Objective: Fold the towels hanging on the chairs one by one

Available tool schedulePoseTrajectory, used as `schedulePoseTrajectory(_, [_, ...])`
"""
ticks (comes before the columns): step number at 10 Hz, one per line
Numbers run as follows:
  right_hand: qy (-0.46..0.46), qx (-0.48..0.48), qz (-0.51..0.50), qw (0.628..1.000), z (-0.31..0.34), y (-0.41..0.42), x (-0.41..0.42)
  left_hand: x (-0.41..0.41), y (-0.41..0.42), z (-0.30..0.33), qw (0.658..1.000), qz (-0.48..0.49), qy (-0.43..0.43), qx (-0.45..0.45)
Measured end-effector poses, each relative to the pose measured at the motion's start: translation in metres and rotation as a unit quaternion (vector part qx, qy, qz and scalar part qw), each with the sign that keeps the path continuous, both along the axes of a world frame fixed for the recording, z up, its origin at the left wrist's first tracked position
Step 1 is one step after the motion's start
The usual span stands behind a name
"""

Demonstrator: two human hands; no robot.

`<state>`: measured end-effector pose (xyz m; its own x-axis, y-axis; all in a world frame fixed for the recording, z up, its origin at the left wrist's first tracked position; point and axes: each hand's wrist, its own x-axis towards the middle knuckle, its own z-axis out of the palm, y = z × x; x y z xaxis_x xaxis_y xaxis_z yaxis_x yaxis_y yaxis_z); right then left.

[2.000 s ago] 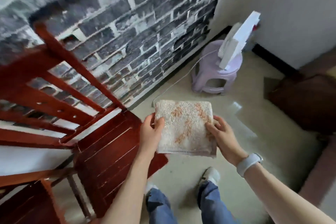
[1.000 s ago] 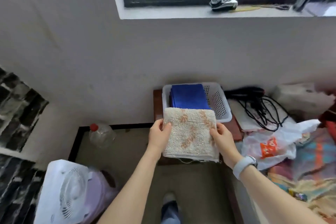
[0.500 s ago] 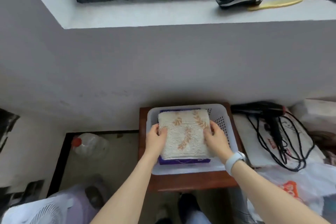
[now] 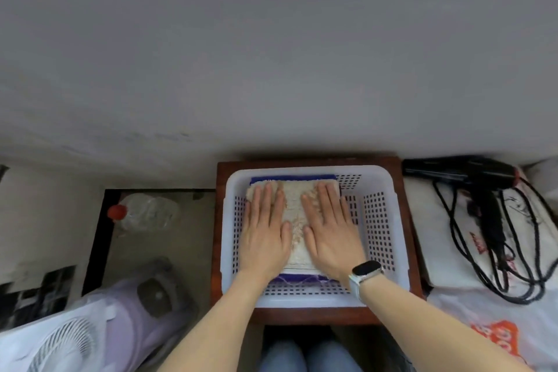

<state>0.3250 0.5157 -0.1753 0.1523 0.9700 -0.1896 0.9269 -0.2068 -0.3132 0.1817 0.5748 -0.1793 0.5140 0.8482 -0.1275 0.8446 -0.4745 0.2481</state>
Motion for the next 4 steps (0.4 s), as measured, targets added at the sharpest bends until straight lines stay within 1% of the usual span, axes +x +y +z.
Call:
schedulePoseTrajectory(1, [0.022, -0.023, 0.011, 0.999, -0.006, 0.003, 0.002, 0.004, 0.003, -0.005, 1.000, -0.004, 0.022, -0.008])
schedulePoseTrajectory(2, [0.026, -0.060, 0.011, 0.998, 0.003, 0.005, 0.002, 0.005, 0.003, 0.001, 0.997, -0.009, 0.067, -0.027])
schedulePoseTrajectory(3, [0.041, -0.118, 0.010, 0.992, 0.027, 0.013, 0.002, 0.009, 0.012, 0.026, 0.989, -0.019, 0.107, -0.101])
schedulePoseTrajectory(4, [0.058, -0.130, -0.004, 0.990, 0.062, 0.021, 0.006, 0.014, 0.019, 0.061, 0.988, -0.039, 0.097, -0.117])
